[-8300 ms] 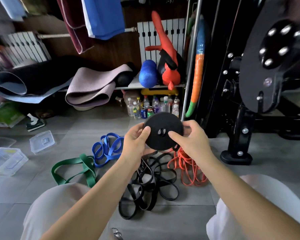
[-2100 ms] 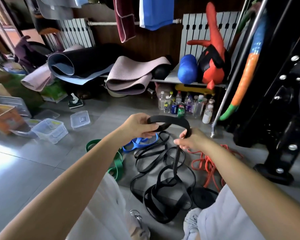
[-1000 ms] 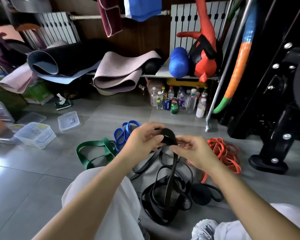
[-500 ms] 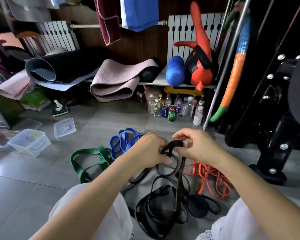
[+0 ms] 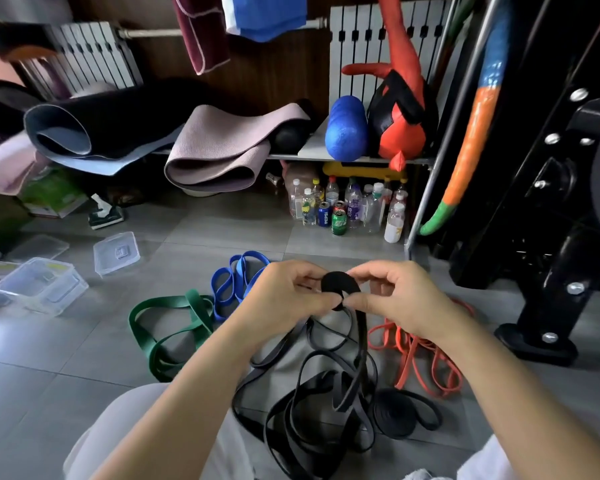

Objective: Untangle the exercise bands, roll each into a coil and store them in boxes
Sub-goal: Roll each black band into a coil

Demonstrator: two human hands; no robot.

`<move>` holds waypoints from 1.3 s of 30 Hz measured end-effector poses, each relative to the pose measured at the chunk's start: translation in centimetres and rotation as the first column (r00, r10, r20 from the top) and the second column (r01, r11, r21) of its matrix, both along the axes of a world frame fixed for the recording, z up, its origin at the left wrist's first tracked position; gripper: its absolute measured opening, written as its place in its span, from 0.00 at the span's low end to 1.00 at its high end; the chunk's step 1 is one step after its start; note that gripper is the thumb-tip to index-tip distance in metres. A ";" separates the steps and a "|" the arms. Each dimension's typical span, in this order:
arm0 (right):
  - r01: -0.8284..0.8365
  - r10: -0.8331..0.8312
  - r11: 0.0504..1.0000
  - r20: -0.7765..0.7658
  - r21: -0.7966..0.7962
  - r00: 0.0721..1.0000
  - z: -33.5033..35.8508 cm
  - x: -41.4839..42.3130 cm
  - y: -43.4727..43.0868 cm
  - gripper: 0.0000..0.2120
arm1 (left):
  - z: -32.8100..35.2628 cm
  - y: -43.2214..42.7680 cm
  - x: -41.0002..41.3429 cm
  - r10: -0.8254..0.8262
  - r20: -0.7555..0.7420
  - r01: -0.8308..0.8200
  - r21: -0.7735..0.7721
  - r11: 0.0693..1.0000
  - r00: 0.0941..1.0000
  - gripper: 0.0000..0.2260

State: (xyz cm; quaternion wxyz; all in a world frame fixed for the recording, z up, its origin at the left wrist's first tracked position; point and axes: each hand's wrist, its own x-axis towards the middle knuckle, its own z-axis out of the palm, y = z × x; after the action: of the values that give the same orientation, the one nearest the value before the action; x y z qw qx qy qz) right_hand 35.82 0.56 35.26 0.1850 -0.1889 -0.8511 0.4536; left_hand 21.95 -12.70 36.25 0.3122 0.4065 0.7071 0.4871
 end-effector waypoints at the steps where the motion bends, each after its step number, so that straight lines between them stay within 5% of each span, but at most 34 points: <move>1: 0.002 -0.002 1.000 0.020 -0.006 1.000 -0.1 0.0 0.0 0.12 | 0.1 -0.1 -0.1 0.000 0.072 -0.003 0.032 0.999 0.997 0.09; 4: 0.018 -0.018 0.994 -0.003 -0.108 1.000 -0.4 -0.1 -0.5 0.13 | 0.2 -0.5 -0.3 -0.014 0.230 -0.013 0.119 0.993 0.973 0.09; 8: -0.049 -0.051 0.924 -0.250 -0.379 0.967 -0.9 -0.7 -1.7 0.11 | -0.1 -0.6 -0.2 -0.114 0.536 -0.042 0.270 0.962 0.837 0.10; 11: -0.027 -0.073 0.944 -0.286 -0.330 0.955 -1.1 -0.6 -2.3 0.12 | -0.7 -0.5 0.4 -0.111 0.599 -0.071 0.273 0.959 0.793 0.10; 13: 0.042 -0.079 0.986 -0.225 -0.164 0.971 -1.0 -0.1 -2.4 0.13 | -1.0 -0.5 0.6 -0.008 0.389 -0.070 0.186 0.980 0.921 0.11; 14: 0.081 -0.087 0.996 -0.163 -0.039 0.983 -0.9 0.0 -2.5 0.11 | -1.1 -0.6 0.4 0.046 0.160 -0.066 0.125 0.990 0.986 0.12; 15: 0.104 -0.095 0.989 -0.083 0.110 0.992 -1.0 0.1 -2.5 0.10 | -1.3 -0.7 0.3 0.067 -0.118 -0.060 0.067 0.996 0.991 0.16; 17: 0.065 -0.088 0.939 0.056 0.337 0.995 -1.2 0.2 -2.8 0.12 | -1.2 -1.1 0.2 -0.010 -0.515 0.004 -0.014 1.000 0.857 0.22; 20: -0.036 -0.033 0.902 0.151 0.430 0.988 -1.4 0.0 -3.5 0.11 | -1.3 -1.6 0.7 -0.185 -0.639 0.133 -0.128 0.983 0.747 0.16; 25: 0.013 -0.031 0.959 0.058 0.283 0.998 -1.6 0.1 -3.3 0.10 | -1.2 -1.6 0.5 -0.155 -0.638 0.083 -0.141 0.987 0.754 0.09; 28: 0.073 -0.067 0.992 -0.062 0.103 0.996 -1.4 0.1 -2.8 0.15 | -0.9 -1.5 0.0 -0.086 -0.464 0.070 -0.052 0.996 0.882 0.09; 32: 0.076 -0.077 0.997 -0.107 -0.009 0.991 -1.0 0.4 -1.8 0.14 | -0.5 -1.7 -0.2 -0.030 0.007 0.029 0.164 0.986 1.000 0.11; 36: -0.033 -0.063 0.951 -0.297 -0.307 0.953 -0.8 0.0 -2.5 0.13 | -0.7 -1.2 0.8 -0.118 0.458 -0.047 0.332 0.942 0.881 0.13; 39: -0.026 -0.088 0.945 -0.330 -0.325 0.940 -1.0 -0.2 -2.9 0.11 | -1.1 -0.8 1.6 -0.128 0.598 -0.090 0.321 0.943 0.791 0.14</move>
State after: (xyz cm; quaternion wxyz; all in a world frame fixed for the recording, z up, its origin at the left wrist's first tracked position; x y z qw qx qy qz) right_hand 35.62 -2.34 34.23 0.3025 -0.1493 -0.7167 0.6103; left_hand 23.54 -13.46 35.16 0.4555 0.2811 0.4712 0.7011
